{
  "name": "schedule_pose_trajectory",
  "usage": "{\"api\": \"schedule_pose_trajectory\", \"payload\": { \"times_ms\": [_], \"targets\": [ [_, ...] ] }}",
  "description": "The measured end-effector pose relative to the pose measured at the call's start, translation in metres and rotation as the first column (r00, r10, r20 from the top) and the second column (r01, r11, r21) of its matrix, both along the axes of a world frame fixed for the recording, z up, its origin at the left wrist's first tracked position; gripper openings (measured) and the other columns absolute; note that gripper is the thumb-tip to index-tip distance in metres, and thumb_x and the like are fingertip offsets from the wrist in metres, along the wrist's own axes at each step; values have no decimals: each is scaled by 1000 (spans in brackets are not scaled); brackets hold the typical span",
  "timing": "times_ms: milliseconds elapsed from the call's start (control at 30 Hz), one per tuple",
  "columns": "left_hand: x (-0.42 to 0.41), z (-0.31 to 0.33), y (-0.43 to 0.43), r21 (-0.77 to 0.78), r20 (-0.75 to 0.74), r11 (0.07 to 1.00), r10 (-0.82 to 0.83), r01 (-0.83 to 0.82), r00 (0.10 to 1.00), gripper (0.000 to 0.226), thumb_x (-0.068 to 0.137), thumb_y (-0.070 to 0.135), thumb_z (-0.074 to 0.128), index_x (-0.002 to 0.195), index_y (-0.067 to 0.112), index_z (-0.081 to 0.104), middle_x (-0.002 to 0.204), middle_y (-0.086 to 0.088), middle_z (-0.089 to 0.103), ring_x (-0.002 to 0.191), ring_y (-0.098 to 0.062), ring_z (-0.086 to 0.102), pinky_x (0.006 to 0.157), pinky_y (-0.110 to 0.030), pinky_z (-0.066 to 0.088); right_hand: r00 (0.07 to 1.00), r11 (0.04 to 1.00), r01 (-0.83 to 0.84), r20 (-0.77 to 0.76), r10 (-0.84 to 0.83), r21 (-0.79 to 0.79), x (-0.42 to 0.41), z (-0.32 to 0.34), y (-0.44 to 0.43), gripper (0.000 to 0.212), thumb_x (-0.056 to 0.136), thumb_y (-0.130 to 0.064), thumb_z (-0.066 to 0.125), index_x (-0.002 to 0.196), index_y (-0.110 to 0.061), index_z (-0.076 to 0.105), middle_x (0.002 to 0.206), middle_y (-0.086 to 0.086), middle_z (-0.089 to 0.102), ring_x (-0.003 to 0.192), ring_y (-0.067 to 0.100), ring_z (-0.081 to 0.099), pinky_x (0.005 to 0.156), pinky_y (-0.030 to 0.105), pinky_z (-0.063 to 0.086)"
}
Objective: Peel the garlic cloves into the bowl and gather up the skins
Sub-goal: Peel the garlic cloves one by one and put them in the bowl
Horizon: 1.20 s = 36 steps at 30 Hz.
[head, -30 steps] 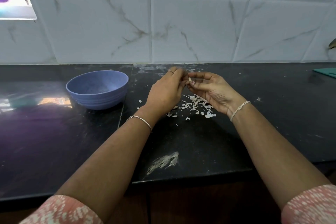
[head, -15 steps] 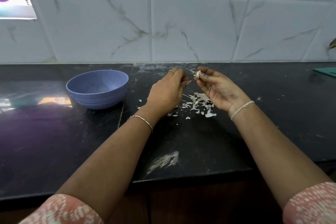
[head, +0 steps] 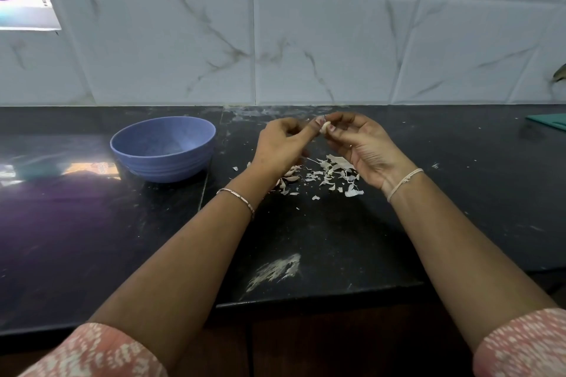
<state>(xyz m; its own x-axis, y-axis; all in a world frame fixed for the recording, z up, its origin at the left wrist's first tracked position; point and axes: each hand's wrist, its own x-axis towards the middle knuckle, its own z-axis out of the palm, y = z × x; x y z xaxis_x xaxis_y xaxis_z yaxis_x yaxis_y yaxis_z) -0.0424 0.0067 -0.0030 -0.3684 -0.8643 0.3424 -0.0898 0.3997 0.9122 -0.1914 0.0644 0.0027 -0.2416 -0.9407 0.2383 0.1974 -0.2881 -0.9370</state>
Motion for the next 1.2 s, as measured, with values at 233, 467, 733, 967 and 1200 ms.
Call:
{"api": "schedule_pose_trajectory", "payload": {
  "times_ms": [233,467,733,967,1200],
  "targets": [
    [0,-5,-2,171,-155,979,-83,110,984,20,88,23,72,81,4,67,62,-2,57,61,-14,58,55,-25,51,999,999,4,-40,-6,-44,5,-3,-1,18,84,6,65,91,-10,66,89,4,69,86,11,68,77,23,56],
    [-4,-4,2,69,-91,998,9,-3,996,13,88,22,72,81,14,66,74,0,62,58,-12,63,57,-26,55,995,994,94,41,-92,-52,11,-2,-2,16,80,6,70,90,-6,66,83,7,71,82,16,70,77,25,57],
    [-1,-10,-7,-84,83,994,74,-67,994,14,79,18,80,82,22,67,79,11,65,69,-13,65,76,-39,59,991,996,86,102,-83,-24,4,2,2,14,89,5,61,97,-7,62,99,12,73,83,17,72,69,21,58],
    [0,-8,-5,-139,139,988,79,-60,987,18,86,27,74,75,28,61,71,4,69,61,-16,68,71,-46,60,998,999,36,44,-37,7,2,2,4,18,84,11,62,95,-3,64,99,12,73,84,17,72,74,21,58],
    [0,-5,-2,-154,74,987,63,-51,995,20,94,7,55,99,19,71,91,-1,71,81,-22,70,75,-44,60,997,997,66,29,-67,47,3,2,3,17,83,10,65,92,-4,65,92,10,75,82,17,71,75,22,58]
  ]
}}
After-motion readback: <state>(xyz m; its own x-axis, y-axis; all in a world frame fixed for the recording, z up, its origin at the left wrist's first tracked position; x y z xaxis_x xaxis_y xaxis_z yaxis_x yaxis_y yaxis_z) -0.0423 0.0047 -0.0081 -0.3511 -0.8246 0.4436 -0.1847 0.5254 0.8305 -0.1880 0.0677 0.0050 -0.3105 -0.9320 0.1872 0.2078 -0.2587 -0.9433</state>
